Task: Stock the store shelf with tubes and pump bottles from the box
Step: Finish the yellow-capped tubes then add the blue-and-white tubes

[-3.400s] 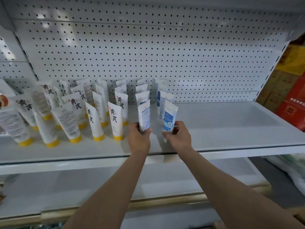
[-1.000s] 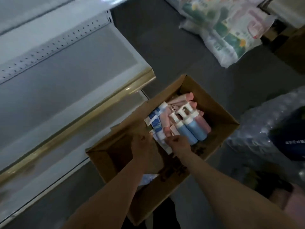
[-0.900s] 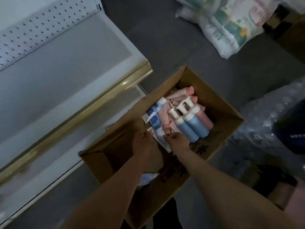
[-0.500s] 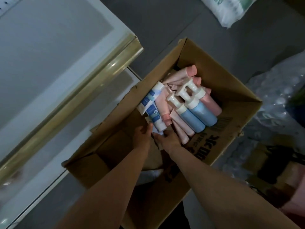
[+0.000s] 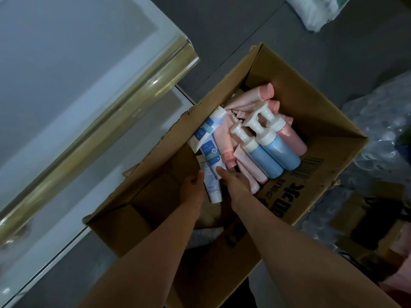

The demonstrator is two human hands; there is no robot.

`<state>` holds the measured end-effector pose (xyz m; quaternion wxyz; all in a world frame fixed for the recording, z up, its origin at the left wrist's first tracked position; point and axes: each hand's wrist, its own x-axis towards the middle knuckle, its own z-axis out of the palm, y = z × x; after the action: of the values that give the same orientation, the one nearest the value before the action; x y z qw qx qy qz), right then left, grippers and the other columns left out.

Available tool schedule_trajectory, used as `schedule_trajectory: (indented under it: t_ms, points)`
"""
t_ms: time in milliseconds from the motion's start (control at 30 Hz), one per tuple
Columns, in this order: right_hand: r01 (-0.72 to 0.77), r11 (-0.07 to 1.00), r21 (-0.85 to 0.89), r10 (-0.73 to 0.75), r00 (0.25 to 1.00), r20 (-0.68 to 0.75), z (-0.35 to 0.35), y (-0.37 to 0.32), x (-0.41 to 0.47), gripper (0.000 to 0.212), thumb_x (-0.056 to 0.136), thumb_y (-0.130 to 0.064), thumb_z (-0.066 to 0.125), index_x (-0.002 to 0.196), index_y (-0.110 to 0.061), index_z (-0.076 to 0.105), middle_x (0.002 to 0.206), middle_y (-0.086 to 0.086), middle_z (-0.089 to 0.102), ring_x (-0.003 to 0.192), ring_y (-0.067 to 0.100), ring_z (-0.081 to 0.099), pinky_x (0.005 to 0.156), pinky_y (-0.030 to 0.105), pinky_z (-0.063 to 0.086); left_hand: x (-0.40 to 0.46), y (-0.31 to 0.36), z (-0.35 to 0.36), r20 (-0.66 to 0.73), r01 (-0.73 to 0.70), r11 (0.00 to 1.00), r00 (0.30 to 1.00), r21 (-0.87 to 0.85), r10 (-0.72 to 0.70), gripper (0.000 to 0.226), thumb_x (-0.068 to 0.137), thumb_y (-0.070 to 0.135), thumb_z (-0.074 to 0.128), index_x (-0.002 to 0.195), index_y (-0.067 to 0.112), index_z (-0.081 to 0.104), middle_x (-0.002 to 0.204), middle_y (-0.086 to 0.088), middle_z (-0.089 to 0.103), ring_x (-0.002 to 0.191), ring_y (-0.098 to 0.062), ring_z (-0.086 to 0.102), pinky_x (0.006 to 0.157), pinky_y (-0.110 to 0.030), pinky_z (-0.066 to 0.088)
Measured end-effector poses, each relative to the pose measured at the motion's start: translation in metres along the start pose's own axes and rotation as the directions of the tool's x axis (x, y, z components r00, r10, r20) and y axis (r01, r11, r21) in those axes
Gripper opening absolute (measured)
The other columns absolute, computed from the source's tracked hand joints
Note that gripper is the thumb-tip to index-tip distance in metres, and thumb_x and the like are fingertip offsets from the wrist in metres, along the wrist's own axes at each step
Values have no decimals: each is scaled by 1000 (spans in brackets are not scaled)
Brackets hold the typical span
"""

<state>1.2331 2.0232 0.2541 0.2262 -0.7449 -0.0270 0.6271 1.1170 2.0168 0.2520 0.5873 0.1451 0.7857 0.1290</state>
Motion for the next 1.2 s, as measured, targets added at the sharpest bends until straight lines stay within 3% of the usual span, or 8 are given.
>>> schedule_trajectory:
  t_ms: [267, 400, 633, 733, 800, 933, 1067, 1200]
  points:
    - [-96, 990, 100, 78, 983, 166, -14, 15, -14, 31, 90, -27, 72, 115, -12, 64, 107, 10, 74, 97, 21, 71, 80, 32, 55, 4, -14, 3, 141, 146, 981, 982, -128, -128, 42, 94, 39, 62, 125, 12, 58, 117, -11, 66, 99, -25, 65, 80, -37, 52]
    - [-149, 980, 131, 122, 973, 195, -12, 15, -28, 34, 96, -28, 65, 124, -10, 61, 105, 11, 72, 95, 22, 69, 91, 37, 55, -12, -21, -1, 274, 247, 945, 944, -214, -185, 32, 95, 22, 63, 124, 9, 60, 109, -15, 69, 94, -30, 66, 82, -40, 54]
    - [-187, 970, 154, 154, 967, 206, -21, 4, -70, 36, 89, -21, 72, 120, -7, 62, 111, 13, 69, 100, 23, 65, 79, 33, 56, -48, -24, -30, 204, 252, 897, 961, -363, -187, 50, 83, 31, 76, 127, 21, 53, 116, -12, 66, 100, -33, 67, 89, -54, 54]
    - [-167, 975, 149, 124, 957, 262, -24, -11, -100, 20, 93, -17, 66, 110, -8, 62, 99, 8, 69, 86, 17, 65, 62, 25, 52, -54, -19, -40, 152, 151, 905, 984, -397, -98, 71, 66, 49, 83, 124, 14, 59, 115, -12, 68, 103, -32, 67, 96, -53, 51]
    - [-136, 976, 173, 76, 946, 316, -26, -20, -120, 19, 96, -16, 62, 114, -9, 61, 95, 7, 69, 81, 16, 65, 54, 23, 52, -58, -10, -45, 149, 101, 904, 988, -415, -42, 58, 78, 40, 78, 122, 7, 61, 115, -16, 68, 105, -34, 66, 96, -50, 52]
    - [-18, 977, 213, -64, 927, 369, -27, -40, -159, 32, 95, -16, 63, 127, -17, 57, 108, 7, 69, 93, 18, 66, 59, 27, 54, -101, 27, -62, 161, 16, 903, 985, -428, 59, 56, 76, 33, 79, 119, 2, 61, 117, -24, 66, 106, -40, 64, 98, -56, 48]
    - [82, 970, 229, -180, 876, 448, -29, -61, -196, 26, 97, -22, 60, 123, -17, 62, 102, 4, 72, 85, 15, 69, 66, 27, 53, -172, 61, -81, 203, -70, 853, 958, -517, 202, 12, 97, 14, 58, 103, 5, 62, 92, -14, 68, 80, -24, 65, 63, -30, 58]
    - [217, 936, 277, -334, 792, 511, -28, -86, -235, 27, 97, -27, 60, 121, -14, 62, 93, 2, 71, 77, 10, 69, 64, 24, 57, -211, 89, -102, 157, -212, 791, 920, -573, 360, 24, 95, 13, 61, 118, 5, 61, 100, -14, 70, 80, -24, 69, 62, -30, 57]
